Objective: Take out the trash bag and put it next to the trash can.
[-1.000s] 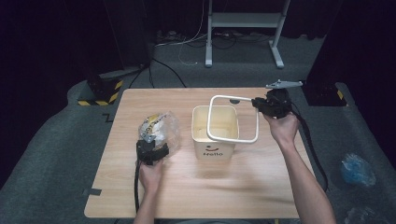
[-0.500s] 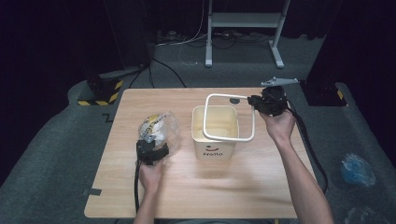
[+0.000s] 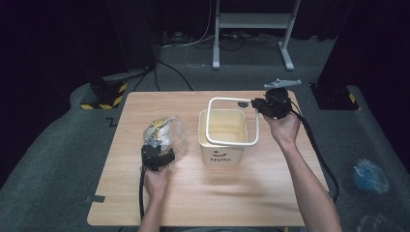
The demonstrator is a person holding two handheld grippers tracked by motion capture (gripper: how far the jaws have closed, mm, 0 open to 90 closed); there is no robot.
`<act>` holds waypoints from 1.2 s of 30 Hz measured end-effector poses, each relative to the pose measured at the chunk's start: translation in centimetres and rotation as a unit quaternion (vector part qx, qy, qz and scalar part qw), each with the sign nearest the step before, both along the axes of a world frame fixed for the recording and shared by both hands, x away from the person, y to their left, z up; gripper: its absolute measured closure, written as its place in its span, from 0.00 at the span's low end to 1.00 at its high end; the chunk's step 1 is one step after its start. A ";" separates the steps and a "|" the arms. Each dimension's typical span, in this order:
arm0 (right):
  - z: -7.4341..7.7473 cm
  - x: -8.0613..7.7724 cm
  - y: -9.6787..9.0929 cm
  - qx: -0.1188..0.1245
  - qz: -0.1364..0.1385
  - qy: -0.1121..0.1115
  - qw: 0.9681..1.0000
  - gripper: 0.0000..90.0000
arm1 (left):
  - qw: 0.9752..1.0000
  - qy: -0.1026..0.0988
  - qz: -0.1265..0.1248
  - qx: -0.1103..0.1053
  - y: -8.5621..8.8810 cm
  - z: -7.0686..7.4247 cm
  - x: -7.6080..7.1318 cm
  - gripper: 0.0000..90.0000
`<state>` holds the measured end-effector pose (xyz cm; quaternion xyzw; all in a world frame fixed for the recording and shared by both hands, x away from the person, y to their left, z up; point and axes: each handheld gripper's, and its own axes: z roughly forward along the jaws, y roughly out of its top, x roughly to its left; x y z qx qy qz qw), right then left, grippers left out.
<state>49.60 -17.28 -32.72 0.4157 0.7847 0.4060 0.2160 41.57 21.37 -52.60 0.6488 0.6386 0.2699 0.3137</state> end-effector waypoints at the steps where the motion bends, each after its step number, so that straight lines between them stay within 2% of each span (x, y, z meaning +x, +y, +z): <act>1: 0.0 0.0 0.1 0.000 0.001 -0.001 1.000 0.87 | 1.000 0.000 0.000 0.000 0.0 0.0 0.0 0.33; 20: -0.3 0.9 1.6 -0.004 0.017 0.009 1.000 0.87 | 1.000 0.000 0.000 0.000 0.0 0.0 0.0 0.33; 36: -1.2 1.5 2.0 -0.004 0.021 0.017 1.000 0.87 | 1.000 -0.002 0.001 -0.003 0.0 0.0 0.0 0.33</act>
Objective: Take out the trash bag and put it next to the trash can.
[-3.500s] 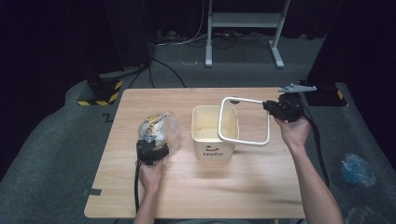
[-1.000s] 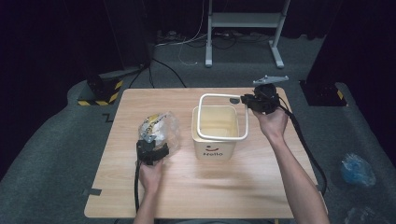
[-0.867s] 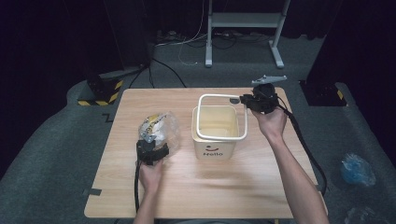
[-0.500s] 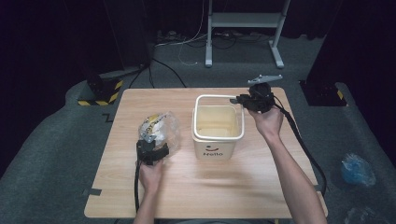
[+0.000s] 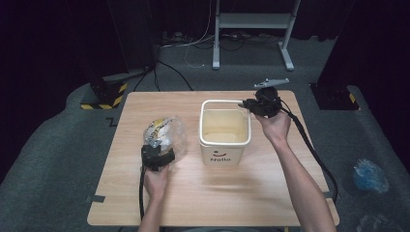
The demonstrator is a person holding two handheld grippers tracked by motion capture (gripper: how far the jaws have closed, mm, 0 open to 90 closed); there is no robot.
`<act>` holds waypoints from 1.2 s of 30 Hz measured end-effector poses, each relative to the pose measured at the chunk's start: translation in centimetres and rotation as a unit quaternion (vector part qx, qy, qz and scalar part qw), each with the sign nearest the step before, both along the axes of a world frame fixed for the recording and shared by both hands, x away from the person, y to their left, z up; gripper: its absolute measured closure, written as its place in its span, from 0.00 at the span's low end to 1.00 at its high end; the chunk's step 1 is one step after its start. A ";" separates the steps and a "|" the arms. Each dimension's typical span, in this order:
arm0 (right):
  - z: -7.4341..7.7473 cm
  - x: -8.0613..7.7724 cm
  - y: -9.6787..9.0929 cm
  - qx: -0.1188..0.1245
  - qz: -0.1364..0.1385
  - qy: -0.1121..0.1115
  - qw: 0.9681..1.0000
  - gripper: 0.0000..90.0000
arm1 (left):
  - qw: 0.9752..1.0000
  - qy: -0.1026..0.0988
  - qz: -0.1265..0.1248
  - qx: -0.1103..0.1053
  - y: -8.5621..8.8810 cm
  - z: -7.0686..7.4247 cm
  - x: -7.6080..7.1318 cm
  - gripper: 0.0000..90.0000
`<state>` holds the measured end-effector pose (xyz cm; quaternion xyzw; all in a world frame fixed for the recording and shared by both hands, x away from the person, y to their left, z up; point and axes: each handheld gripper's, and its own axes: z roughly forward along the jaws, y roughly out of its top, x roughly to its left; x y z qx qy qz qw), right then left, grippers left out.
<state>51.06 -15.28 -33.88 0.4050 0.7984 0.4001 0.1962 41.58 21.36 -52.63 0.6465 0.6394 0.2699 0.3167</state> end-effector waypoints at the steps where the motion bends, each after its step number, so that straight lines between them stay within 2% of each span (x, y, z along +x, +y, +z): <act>1: -0.1 0.0 0.0 0.000 0.000 0.001 1.000 0.87 | 1.000 0.001 -0.001 0.001 0.0 0.0 0.0 0.33; 21: -1.3 0.6 0.1 -0.002 0.002 0.014 1.000 0.87 | 1.000 0.000 0.000 -0.001 0.0 0.0 0.0 0.33; 36: -2.4 1.1 0.9 -0.014 0.000 0.024 1.000 0.87 | 1.000 0.001 -0.001 -0.001 0.1 0.0 0.0 0.33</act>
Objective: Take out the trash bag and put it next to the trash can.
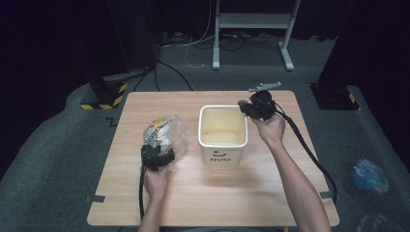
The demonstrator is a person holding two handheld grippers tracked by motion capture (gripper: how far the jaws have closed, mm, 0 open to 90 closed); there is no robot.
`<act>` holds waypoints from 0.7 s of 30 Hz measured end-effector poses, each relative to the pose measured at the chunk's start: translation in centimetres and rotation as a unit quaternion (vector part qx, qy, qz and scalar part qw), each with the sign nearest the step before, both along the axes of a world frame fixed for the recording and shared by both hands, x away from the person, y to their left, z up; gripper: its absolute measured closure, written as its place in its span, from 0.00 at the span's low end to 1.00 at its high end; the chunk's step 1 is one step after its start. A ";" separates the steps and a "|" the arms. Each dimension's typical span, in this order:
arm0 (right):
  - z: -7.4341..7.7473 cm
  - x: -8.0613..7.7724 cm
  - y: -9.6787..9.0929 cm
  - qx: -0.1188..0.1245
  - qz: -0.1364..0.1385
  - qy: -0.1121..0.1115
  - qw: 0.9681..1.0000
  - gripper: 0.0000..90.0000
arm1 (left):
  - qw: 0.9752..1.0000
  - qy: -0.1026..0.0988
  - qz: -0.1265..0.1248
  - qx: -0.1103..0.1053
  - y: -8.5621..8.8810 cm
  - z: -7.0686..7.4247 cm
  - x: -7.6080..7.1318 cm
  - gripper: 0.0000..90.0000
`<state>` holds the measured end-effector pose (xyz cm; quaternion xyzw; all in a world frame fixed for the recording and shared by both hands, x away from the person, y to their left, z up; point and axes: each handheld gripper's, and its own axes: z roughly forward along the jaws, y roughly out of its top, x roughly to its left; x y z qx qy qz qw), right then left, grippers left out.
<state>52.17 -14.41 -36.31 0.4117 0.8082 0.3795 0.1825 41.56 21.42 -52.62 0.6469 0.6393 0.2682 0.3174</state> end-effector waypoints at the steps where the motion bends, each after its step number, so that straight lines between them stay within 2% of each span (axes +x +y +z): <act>1: 0.0 0.0 0.0 -0.001 0.000 0.001 1.000 0.87 | 1.000 0.000 0.000 0.000 0.0 0.0 0.0 0.33; 21: -0.9 0.2 0.3 -0.013 0.001 -0.001 1.000 0.87 | 1.000 0.000 0.000 0.000 0.0 0.0 0.0 0.33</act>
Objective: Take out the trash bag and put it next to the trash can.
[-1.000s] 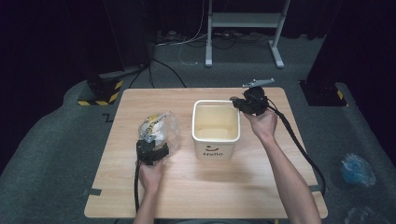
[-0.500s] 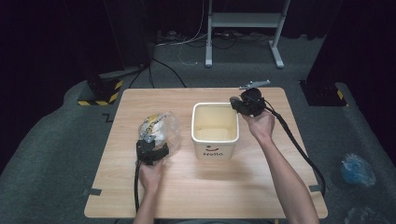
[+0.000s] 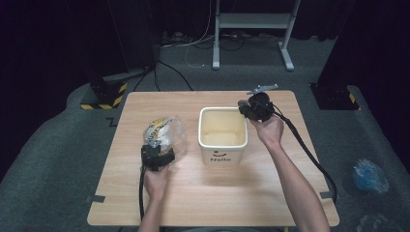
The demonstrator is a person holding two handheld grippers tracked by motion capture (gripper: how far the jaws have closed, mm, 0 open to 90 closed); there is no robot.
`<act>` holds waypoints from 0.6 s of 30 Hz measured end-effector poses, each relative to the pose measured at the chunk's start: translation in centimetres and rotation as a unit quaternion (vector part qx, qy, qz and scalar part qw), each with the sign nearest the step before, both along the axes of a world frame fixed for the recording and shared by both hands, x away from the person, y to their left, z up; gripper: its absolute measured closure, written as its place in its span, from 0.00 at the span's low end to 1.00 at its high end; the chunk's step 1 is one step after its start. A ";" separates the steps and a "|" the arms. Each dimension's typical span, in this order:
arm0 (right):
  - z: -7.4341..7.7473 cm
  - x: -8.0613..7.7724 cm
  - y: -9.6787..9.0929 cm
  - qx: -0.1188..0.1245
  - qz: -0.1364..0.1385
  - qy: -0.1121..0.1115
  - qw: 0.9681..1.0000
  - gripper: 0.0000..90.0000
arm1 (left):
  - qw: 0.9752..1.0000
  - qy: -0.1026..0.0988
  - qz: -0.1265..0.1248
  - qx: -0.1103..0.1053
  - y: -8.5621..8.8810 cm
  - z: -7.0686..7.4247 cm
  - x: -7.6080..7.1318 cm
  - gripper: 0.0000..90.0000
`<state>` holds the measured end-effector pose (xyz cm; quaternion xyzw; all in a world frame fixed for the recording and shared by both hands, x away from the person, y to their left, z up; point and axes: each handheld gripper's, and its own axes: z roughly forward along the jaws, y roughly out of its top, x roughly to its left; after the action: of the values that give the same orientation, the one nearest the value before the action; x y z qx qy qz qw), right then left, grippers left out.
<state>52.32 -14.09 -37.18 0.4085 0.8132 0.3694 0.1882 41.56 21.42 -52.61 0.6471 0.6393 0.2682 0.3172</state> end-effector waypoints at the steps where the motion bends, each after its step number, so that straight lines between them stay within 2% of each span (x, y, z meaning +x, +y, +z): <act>1: -0.1 0.0 0.0 0.000 0.000 0.000 1.000 0.87 | 1.000 0.000 0.000 0.000 0.0 0.0 0.0 0.33; 5: -0.3 0.1 -0.2 0.008 0.000 0.003 1.000 0.87 | 1.000 0.000 0.000 0.000 0.0 0.0 0.0 0.33; 18: -0.3 0.2 -0.2 0.005 0.002 0.003 1.000 0.87 | 1.000 0.001 -0.001 0.003 0.0 0.0 0.0 0.33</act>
<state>52.47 -14.27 -37.51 0.4091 0.8125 0.3726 0.1834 41.56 21.39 -52.61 0.6491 0.6380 0.2692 0.3148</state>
